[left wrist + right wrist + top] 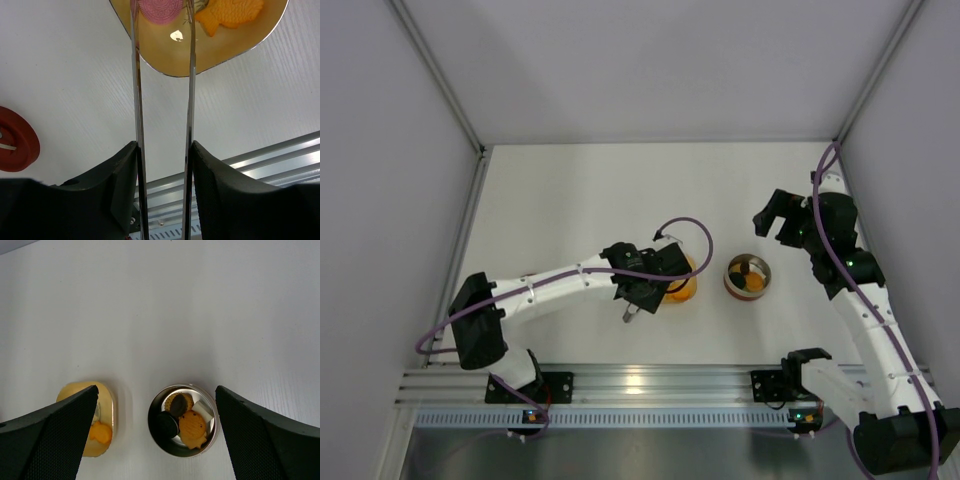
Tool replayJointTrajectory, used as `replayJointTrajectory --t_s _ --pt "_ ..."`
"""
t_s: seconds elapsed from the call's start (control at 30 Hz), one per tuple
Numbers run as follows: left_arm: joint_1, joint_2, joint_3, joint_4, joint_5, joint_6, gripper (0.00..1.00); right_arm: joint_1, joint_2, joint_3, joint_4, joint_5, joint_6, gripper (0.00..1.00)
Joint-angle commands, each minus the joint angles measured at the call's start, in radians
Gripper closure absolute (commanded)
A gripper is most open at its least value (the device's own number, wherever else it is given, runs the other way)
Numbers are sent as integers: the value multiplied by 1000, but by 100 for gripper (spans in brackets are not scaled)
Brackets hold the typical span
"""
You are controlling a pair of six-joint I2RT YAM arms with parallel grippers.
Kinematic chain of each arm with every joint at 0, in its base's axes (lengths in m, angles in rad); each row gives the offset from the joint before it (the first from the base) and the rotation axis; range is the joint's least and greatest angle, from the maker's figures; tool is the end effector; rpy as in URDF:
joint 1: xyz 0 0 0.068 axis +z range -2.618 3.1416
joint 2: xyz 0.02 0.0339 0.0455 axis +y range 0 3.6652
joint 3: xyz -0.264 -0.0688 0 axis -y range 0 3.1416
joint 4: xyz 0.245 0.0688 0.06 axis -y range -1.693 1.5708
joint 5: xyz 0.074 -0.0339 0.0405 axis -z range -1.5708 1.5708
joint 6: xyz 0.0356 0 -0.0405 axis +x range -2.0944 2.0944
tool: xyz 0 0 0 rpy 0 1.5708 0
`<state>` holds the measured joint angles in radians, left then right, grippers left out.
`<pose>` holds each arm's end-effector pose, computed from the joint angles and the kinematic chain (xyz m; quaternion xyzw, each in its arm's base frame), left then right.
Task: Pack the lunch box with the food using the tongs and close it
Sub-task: Pick up the fake food from the plate.
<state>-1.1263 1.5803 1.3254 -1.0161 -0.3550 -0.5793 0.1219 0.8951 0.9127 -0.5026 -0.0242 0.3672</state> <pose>0.1429 -0.2713 0.2712 0.2375 0.9442 0.0042 0.2282 0.1942 0.0247 0.3327 0.0985 0.8505 0.1351 0.4987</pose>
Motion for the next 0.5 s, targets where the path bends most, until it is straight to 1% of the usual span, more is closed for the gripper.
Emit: replayJointTrajectory --t_s 0.0,0.3,0.47 --pt "3 14 17 31 27 18 50 -1 -10 12 27 3 -8 0" --pt "3 37 24 47 42 32 51 -1 -15 11 26 7 -10 1" --pt "3 37 29 54 42 33 53 -2 -15 12 24 10 -13 1"
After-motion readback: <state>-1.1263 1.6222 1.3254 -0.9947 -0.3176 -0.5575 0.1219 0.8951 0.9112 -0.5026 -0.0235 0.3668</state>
